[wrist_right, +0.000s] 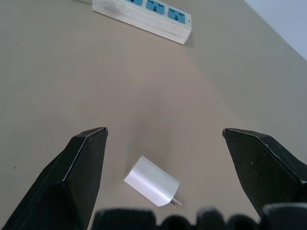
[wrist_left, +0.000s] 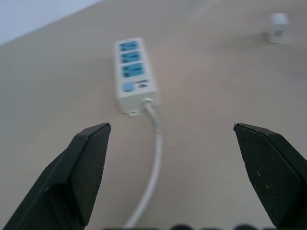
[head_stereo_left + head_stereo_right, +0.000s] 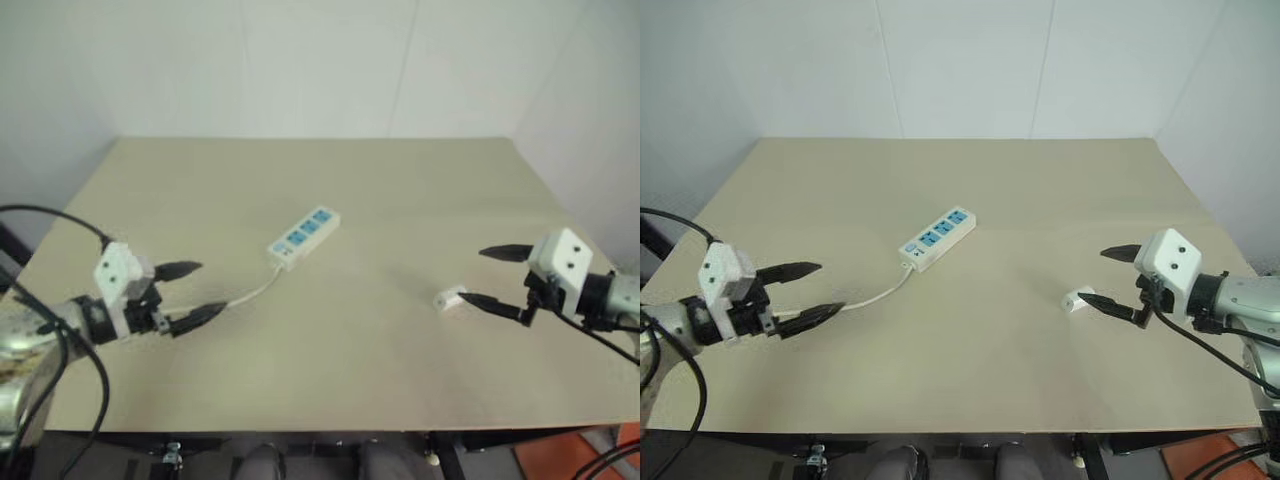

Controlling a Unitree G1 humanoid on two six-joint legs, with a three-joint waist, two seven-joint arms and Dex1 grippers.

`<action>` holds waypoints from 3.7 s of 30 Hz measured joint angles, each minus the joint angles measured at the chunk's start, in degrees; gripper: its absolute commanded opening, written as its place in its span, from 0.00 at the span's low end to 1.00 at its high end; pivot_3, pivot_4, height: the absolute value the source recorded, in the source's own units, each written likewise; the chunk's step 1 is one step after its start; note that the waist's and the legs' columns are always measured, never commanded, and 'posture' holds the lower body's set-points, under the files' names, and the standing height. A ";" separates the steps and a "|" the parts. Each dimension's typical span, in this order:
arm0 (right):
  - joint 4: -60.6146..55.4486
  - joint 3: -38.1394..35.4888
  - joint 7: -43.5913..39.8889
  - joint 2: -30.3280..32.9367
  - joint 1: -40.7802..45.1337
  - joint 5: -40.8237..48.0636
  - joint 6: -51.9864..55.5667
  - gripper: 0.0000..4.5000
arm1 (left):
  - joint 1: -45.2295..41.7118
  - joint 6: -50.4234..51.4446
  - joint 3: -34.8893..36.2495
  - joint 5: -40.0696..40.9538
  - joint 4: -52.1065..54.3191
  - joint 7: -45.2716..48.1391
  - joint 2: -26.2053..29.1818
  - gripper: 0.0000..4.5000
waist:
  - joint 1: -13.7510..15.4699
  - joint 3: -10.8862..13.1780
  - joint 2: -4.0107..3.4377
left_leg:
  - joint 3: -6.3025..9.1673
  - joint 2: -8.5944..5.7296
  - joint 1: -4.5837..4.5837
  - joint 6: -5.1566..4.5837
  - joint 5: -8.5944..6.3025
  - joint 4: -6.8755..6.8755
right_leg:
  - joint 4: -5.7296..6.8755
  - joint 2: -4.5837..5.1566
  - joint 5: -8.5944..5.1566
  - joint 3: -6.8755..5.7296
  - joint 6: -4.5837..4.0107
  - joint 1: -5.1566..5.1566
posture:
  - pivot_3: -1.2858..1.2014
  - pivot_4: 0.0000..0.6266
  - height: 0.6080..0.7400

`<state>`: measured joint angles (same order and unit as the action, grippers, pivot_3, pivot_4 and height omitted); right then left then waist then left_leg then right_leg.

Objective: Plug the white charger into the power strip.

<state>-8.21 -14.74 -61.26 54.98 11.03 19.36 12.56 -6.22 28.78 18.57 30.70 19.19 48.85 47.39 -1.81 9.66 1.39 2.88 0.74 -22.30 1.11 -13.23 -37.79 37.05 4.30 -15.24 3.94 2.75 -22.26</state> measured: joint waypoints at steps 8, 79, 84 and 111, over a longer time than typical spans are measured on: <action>-0.43 2.39 0.00 -0.71 2.70 0.00 -0.23 1.00 | -14.38 1.05 -9.16 -5.15 -12.46 -9.94 -11.38 1.00 | 0.46 0.01 0.01 | 0.01 -0.03 -0.05 -0.01 -0.01 -0.01 | 0.00 0.01 0.04 0.00 0.04 -0.04 | 0.52 0.24 1.00; -5.82 3.45 1.42 -3.24 5.95 4.45 3.91 1.00 | -22.22 -27.24 -31.05 -22.05 -37.94 30.96 -24.96 0.74 | 0.94 0.06 0.07 | 0.14 -0.25 -0.18 -0.02 0.01 -0.09 | 0.02 0.12 0.10 -0.01 0.24 -0.05 | 0.52 0.24 1.00; -2.22 5.91 -2.03 -2.05 7.70 2.96 1.63 1.00 | -21.94 -25.65 -31.27 -22.34 -36.96 27.11 -25.03 0.74 | 1.00 0.06 0.07 | 0.12 -0.25 -0.15 -0.03 0.01 -0.10 | 0.02 0.12 0.11 -0.01 0.24 -0.03 | 0.52 0.24 1.00; 40.58 40.31 -22.54 -1.31 40.83 -37.25 -41.26 1.00 | -21.45 -23.99 -33.15 -21.70 -35.97 24.34 -25.69 0.74 | 1.00 0.06 0.05 | 0.08 -0.27 -0.05 -0.02 0.01 -0.11 | 0.00 0.17 0.12 0.01 0.22 0.02 | 0.52 0.24 1.00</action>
<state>32.37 25.57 -83.80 53.67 51.87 -17.88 -28.70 -27.67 4.79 -14.58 8.99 -16.78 73.20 21.70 -0.81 9.72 1.43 2.96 0.47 -22.35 1.09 -13.22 -37.89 37.05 4.47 -15.13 3.96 2.97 -22.24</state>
